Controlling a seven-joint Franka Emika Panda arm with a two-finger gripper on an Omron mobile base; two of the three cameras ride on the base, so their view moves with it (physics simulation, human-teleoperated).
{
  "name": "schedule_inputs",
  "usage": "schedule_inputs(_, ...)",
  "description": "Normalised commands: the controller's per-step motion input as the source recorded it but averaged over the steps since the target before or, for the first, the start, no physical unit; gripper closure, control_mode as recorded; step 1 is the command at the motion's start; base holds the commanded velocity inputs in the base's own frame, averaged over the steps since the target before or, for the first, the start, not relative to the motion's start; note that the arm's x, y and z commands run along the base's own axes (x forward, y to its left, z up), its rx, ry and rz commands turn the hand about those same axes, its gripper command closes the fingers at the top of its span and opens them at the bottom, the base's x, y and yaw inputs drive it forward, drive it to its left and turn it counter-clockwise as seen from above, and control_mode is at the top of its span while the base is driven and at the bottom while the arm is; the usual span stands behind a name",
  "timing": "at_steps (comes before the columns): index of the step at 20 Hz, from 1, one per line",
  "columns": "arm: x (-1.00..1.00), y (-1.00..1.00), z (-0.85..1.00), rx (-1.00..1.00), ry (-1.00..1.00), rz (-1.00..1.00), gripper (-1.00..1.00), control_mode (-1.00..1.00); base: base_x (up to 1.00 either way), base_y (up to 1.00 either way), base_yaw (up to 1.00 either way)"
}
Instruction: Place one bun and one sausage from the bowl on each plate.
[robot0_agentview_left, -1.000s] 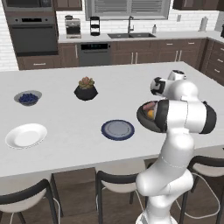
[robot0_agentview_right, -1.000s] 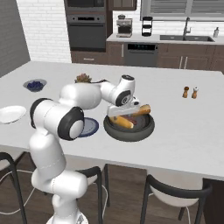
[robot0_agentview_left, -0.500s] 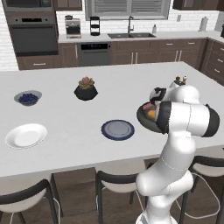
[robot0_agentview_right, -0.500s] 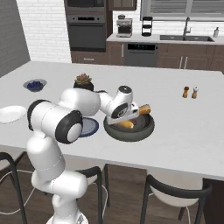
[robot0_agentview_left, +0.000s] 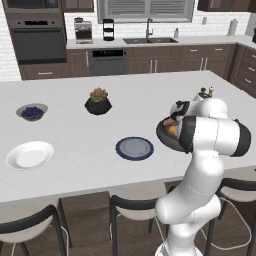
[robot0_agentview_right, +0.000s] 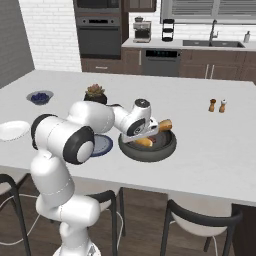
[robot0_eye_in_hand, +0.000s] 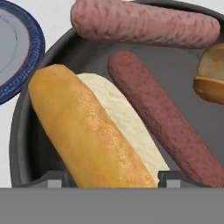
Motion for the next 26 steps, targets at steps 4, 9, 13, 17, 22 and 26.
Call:
schedule_inputs(4,0.0,0.04,0.19,-0.04,0.0,0.0,1.0,-1.0,0.0,0.0,0.0)
schedule_inputs(9,-0.01,0.44,0.8,-0.03,0.03,-0.01,1.0,-1.0,0.0,0.0,0.0)
schedule_inputs(13,-0.08,0.83,0.54,0.0,0.08,-0.05,1.0,-1.0,0.0,0.0,0.0)
schedule_inputs(17,-0.28,1.0,0.31,0.02,0.05,-0.25,1.0,-1.0,0.0,0.0,0.0)
schedule_inputs(22,-0.17,1.0,0.01,0.03,0.0,-0.38,1.0,-1.0,0.0,0.0,0.0)
schedule_inputs(26,-0.01,1.0,-0.36,0.11,0.05,-0.42,1.0,-1.0,0.0,0.0,0.0)
